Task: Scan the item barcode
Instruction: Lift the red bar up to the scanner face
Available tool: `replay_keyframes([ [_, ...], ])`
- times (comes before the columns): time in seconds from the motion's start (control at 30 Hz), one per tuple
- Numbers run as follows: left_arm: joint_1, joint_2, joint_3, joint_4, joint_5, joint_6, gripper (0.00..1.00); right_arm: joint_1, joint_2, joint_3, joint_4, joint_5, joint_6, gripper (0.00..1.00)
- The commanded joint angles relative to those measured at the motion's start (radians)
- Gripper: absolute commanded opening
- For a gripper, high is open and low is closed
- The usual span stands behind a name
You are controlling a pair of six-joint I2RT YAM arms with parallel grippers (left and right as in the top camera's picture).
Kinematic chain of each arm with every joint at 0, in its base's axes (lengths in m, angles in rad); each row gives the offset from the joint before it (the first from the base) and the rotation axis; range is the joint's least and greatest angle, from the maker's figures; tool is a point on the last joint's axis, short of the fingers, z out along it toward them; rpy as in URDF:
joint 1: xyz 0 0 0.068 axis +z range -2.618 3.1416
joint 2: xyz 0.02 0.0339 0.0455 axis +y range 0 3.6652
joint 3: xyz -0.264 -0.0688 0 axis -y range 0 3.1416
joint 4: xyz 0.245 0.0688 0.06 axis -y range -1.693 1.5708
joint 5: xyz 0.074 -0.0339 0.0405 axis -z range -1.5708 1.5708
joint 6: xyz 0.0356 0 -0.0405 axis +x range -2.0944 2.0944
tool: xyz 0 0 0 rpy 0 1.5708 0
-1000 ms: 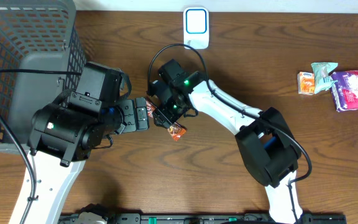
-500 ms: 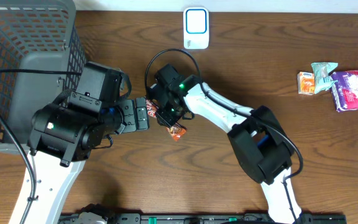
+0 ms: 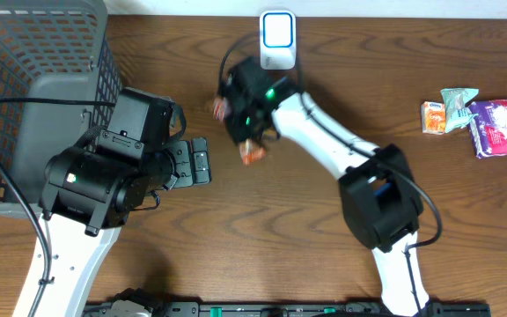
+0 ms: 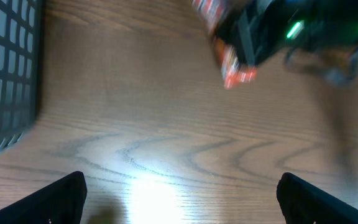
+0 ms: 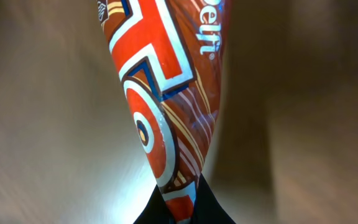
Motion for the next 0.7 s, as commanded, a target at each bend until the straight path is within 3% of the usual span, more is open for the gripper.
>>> replay_keyframes([
  [0.0,0.002,-0.003,0.009,-0.003,-0.010,0.010,0.98,-0.085,-0.005,0.082,0.050,0.032,0.117,0.01],
  [0.4,0.002,-0.003,0.009,-0.003,-0.010,0.010,0.98,-0.236,0.006,0.078,0.418,0.118,0.231,0.01],
  [0.67,0.002,-0.003,0.009,-0.003,-0.010,0.010,0.98,-0.237,0.063,0.078,0.476,0.230,0.270,0.01],
])
